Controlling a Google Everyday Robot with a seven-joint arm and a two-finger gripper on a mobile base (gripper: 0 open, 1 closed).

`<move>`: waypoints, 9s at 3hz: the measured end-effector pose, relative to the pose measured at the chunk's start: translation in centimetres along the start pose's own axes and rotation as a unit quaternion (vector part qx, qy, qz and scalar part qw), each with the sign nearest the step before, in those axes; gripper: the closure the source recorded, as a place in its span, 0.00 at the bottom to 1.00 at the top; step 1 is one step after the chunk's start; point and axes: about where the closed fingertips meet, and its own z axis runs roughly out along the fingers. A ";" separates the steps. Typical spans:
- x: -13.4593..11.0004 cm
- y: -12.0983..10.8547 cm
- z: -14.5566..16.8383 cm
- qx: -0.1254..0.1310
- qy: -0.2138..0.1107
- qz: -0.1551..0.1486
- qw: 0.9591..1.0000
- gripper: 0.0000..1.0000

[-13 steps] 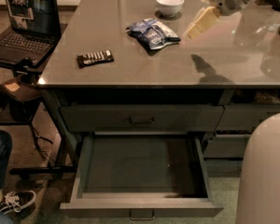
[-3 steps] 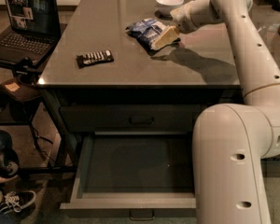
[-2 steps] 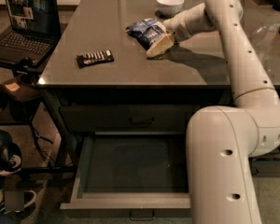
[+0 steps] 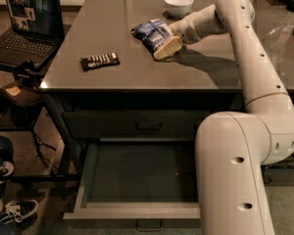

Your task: Place blue chip bag into middle drawer

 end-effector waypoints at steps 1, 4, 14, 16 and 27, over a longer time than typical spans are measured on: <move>0.0 0.0 0.0 0.000 0.000 0.000 1.000 0.39; 0.7 0.9 -2.7 -0.001 -0.004 -0.009 1.000 1.00; -3.2 23.6 -26.7 0.281 0.057 -0.141 0.948 1.00; 3.9 29.2 -21.9 0.268 0.112 -0.137 0.947 1.00; 33.9 36.9 -1.1 0.157 0.157 0.026 0.975 1.00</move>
Offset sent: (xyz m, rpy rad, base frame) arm 0.0000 0.0000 0.0000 0.0000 0.0000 0.0000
